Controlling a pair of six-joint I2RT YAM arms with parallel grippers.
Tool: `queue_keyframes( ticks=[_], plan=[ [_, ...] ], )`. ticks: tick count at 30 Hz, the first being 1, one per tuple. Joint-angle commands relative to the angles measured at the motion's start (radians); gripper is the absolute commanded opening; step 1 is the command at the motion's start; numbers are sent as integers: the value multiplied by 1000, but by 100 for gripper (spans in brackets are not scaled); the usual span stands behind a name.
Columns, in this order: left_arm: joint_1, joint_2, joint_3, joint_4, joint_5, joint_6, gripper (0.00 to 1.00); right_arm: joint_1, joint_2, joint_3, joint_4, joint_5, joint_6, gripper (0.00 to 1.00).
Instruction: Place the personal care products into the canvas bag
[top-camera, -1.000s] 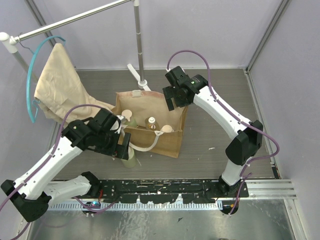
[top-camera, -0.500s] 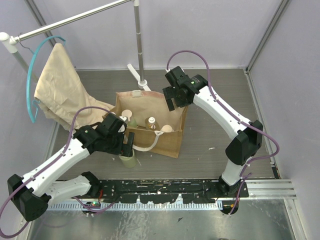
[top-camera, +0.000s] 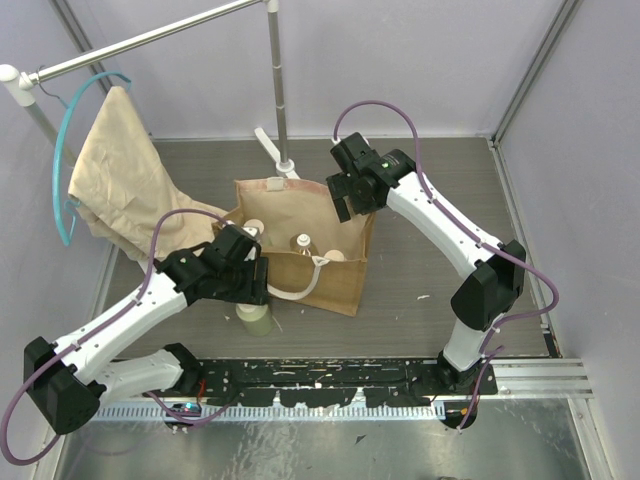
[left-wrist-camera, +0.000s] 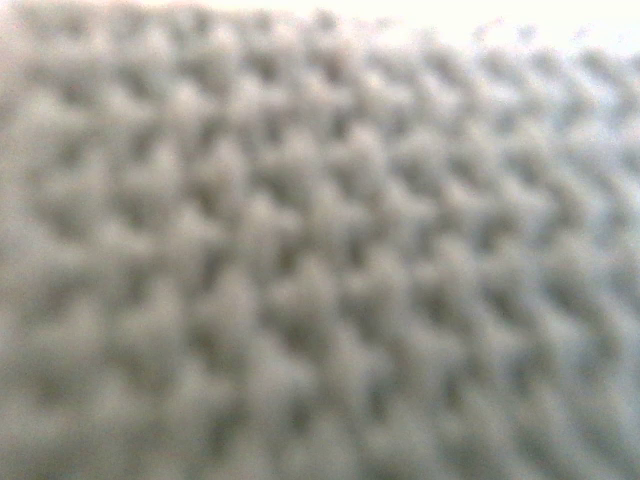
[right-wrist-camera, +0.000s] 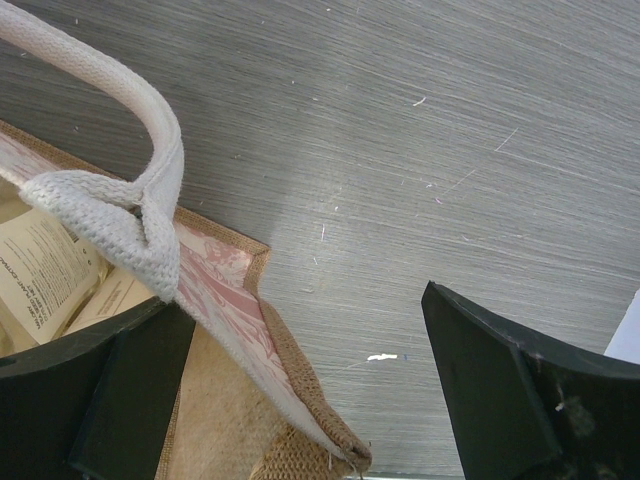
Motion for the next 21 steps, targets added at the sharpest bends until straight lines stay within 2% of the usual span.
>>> queue_keyframes(
  ticks=[1,8,10,14,17,21],
  plan=[
    [-7,-37,0,-83,0,-28,71,-4,-24,8,1,22,-14,100],
    [-8,-44,64,-152,-38,-21,93,-4,-16,5,1,6,-18,100],
    [-9,-40,85,-156,-46,-19,94,-4,-17,0,2,5,-17,100],
    [-8,-19,111,-157,-31,-12,88,-5,-20,-9,3,5,-18,100],
    [-10,-7,123,-161,-23,-7,80,-4,-22,-14,4,6,-18,100],
    [-17,3,127,-163,-3,-6,79,-4,-24,-21,6,9,-19,100]
  ],
)
